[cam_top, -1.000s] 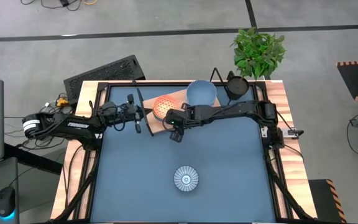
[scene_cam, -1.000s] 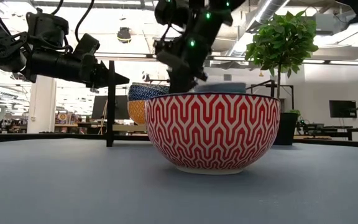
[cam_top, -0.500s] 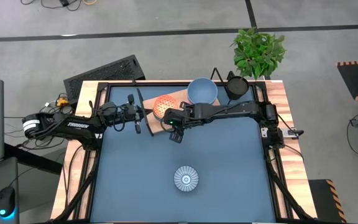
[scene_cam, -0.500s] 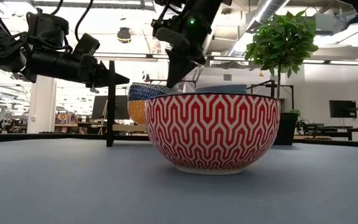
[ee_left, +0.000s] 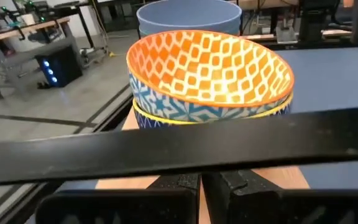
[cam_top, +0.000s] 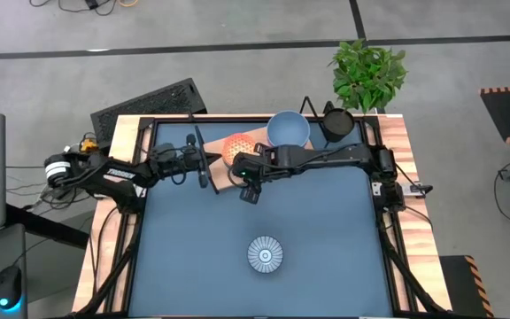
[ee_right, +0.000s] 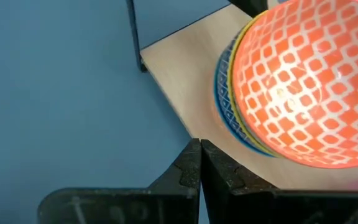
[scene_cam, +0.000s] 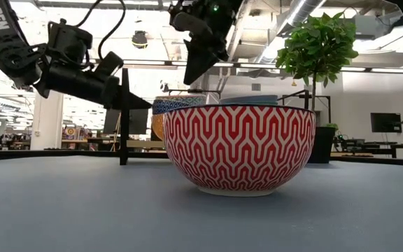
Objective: Place and stack bowls onto a shelf
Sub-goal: Adjust the stacked colored bowls
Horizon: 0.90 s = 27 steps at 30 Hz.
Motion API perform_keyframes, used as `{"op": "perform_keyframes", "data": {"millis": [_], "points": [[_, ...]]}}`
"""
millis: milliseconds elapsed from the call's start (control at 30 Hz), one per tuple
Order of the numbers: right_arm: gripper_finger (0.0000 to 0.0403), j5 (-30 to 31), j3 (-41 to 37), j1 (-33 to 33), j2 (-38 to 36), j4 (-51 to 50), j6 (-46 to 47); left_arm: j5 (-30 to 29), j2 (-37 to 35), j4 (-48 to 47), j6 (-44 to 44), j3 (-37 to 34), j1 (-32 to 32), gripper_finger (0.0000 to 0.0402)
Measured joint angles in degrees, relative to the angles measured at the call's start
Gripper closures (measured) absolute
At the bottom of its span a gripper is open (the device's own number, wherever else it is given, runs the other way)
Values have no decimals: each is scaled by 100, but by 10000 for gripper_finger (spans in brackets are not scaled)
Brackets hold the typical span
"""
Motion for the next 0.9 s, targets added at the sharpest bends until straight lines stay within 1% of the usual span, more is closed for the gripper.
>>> {"op": "perform_keyframes", "data": {"millis": [100,200,300,400,500,633,733,800,900], "points": [[375,82,6,31,0,-13,-49,5,30,-55,-96,-1,-1,401],[375,372,6,-16,0,76,-356,5,28,-24,-136,-1,-1,401],[375,447,6,-221,0,524,-883,7,28,-22,-153,-1,-1,401],[377,493,6,-524,0,1009,-1145,9,28,-29,-216,-3,-1,402],[381,524,6,-868,0,1317,-1158,9,28,-33,-213,-3,-1,402],[380,363,6,-1228,45,1425,-1163,9,28,-28,-211,-5,-1,402],[380,341,6,-1354,161,1424,-1186,89,28,11,-211,-8,-10,401],[380,310,-4,-1404,175,1441,-1211,132,23,198,-211,-12,-47,402],[380,312,9,-1410,141,1589,-1230,91,2,352,-184,-45,-99,402]]}}
